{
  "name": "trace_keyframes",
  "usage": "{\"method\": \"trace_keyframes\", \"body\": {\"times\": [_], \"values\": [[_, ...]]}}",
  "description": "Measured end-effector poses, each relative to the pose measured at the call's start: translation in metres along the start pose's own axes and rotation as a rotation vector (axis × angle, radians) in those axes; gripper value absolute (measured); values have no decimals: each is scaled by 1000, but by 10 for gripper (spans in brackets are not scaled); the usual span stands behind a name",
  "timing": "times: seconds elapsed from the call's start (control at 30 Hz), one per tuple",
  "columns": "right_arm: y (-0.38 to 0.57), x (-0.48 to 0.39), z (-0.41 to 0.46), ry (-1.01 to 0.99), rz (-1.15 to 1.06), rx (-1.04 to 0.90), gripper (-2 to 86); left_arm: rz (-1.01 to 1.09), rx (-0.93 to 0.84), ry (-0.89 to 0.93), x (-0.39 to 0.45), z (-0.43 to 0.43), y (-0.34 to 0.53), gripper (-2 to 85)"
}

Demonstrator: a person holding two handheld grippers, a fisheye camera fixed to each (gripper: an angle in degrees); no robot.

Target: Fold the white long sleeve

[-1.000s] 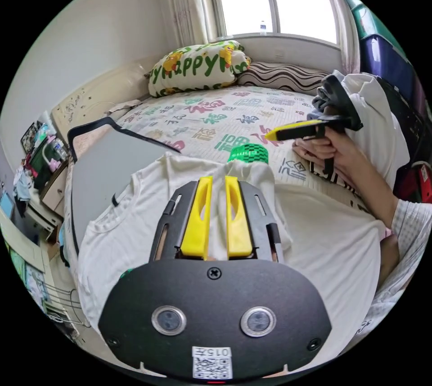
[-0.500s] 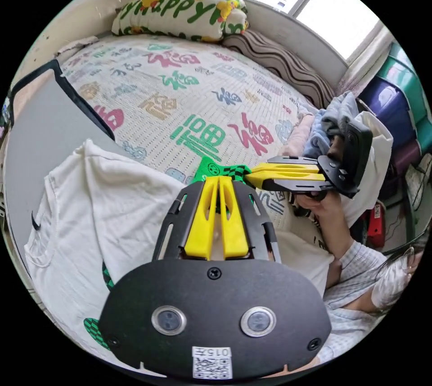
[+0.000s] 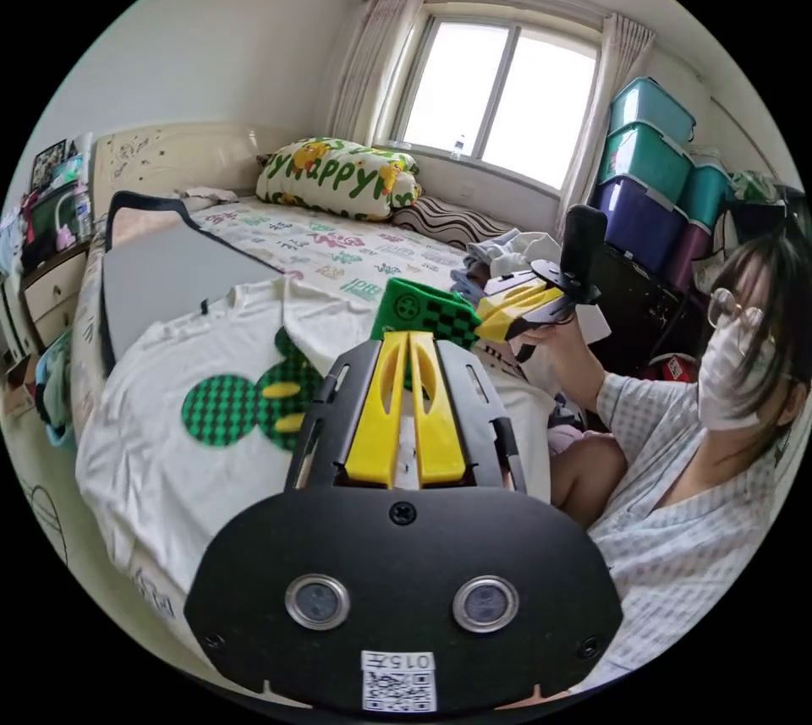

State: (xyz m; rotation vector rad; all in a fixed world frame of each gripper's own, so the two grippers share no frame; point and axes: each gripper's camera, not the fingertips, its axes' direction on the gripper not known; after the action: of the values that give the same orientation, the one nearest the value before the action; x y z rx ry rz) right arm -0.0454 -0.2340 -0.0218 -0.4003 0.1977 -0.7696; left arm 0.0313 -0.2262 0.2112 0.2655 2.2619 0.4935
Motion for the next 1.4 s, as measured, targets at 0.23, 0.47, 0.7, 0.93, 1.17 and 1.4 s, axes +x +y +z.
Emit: {"method": "trace_keyframes", "body": {"times": [0.23,0.47,0.7,0.93,1.17,1.4], "values": [[18,-108,74,14,12,-223,82,-173,52,-273,-3,-91,98,14],[10,-156,93,170,174,-204,92,-13,-181,-77,27,-56,114,72],[10,-198,150,283,150,-380,116,160,-369,-181,63,-11,128,74],[10,-221,176,384,176,-369,-4,133,-329,-241,68,-15,134,1],[3,-245,162,295,168,-244,-10,120,-214,-373,77,-55,148,-7],[18,-239,163,154,193,-248,-10,64,-214,-337,72,-76,162,7]]}}
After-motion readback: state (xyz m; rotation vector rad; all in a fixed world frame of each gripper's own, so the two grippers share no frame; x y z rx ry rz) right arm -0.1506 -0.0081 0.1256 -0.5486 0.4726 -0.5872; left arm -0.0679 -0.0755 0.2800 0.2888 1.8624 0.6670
